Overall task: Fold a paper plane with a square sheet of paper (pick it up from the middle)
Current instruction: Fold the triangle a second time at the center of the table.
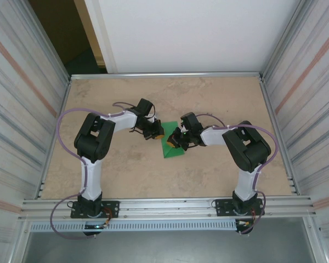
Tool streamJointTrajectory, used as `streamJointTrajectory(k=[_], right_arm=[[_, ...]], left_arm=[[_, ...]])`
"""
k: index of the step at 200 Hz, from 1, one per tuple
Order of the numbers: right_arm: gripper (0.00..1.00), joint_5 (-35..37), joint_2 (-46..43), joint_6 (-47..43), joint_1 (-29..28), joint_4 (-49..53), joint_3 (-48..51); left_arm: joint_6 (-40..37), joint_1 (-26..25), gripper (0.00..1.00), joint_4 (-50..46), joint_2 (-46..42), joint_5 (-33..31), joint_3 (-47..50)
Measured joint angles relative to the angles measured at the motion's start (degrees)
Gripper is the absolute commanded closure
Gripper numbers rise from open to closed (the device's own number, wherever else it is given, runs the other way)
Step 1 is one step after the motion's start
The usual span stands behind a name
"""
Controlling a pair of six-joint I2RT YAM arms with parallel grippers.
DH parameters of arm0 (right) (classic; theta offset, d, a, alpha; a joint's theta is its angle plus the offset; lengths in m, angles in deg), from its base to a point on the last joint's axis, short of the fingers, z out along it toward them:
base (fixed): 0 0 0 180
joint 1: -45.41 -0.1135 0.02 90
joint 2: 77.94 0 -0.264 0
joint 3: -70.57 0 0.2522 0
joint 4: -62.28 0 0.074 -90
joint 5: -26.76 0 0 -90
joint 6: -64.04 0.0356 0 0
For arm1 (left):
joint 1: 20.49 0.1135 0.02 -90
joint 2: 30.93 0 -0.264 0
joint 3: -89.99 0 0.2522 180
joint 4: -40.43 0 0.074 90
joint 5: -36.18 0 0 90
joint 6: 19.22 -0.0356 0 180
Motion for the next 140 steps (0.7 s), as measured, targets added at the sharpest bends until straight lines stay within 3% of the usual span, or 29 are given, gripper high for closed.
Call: streamJointTrajectory(k=[140], right_arm=[[1.00,-0.46,0.13,0.02,0.00,-1.01,0.00]], left_arm=[[0.00,0.00,0.92,0.00,0.00,0.02,0.00]])
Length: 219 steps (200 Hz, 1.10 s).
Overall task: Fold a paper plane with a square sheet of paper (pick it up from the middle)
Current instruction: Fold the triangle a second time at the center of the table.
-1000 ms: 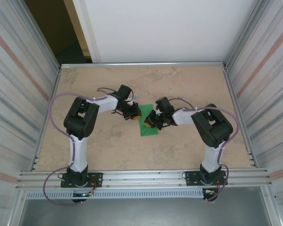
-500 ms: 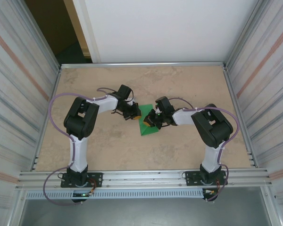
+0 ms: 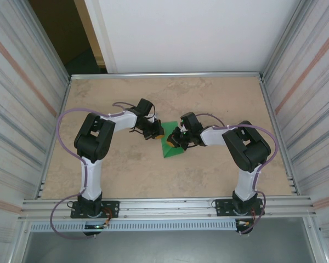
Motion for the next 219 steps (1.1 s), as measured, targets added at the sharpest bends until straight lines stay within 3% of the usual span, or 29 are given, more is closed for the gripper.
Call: streamJointTrajectory(k=[219], right_arm=[[1.00,-0.59,1.53,0.04,0.00,-0.63,0.00]], left_arm=[[0.02,0.00,0.92,0.00,0.00,0.00,0.00]])
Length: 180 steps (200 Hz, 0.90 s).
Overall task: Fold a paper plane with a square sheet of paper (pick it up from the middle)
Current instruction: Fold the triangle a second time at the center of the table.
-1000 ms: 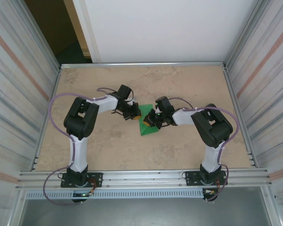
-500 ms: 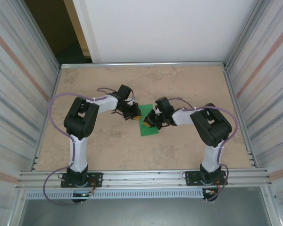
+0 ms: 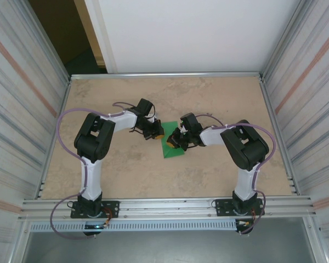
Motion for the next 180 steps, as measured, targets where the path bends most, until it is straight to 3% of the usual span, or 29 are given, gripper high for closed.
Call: streamJointTrajectory(k=[180], right_arm=[[1.00,-0.26,0.22,1.05,0.00,-0.42,-0.02]], left_arm=[[0.42,0.00,0.92,0.00,0.00,-0.02,0.02]])
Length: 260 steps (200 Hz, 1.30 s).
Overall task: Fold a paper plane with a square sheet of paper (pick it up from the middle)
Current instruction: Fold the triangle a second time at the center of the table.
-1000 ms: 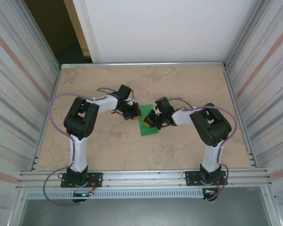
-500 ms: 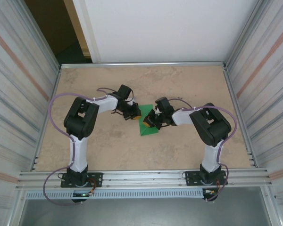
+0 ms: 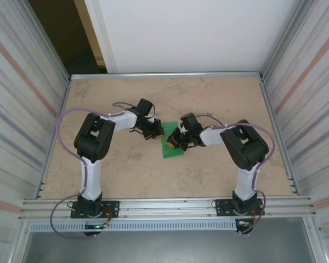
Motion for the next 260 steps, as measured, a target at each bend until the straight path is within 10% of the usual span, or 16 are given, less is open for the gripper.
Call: streamJointTrajectory(k=[94,219,260], right_arm=[[0.95,0.07,0.11,0.42,0.00,0.55,-0.33],[0.57,-1.16,0.26,1.03,0.04,1.05,-2.69],[0.66,-1.40,0.26,0.92,0.28,1.57,-2.75]], left_arm=[[0.61,0.02,0.90,-0.24,-0.31,-0.63,0.00],[6.75,6.51,0.73,5.49,-17.42,-4.94,13.05],[8.02,5.51,0.79,8.63,-18.49,-4.00,17.66]])
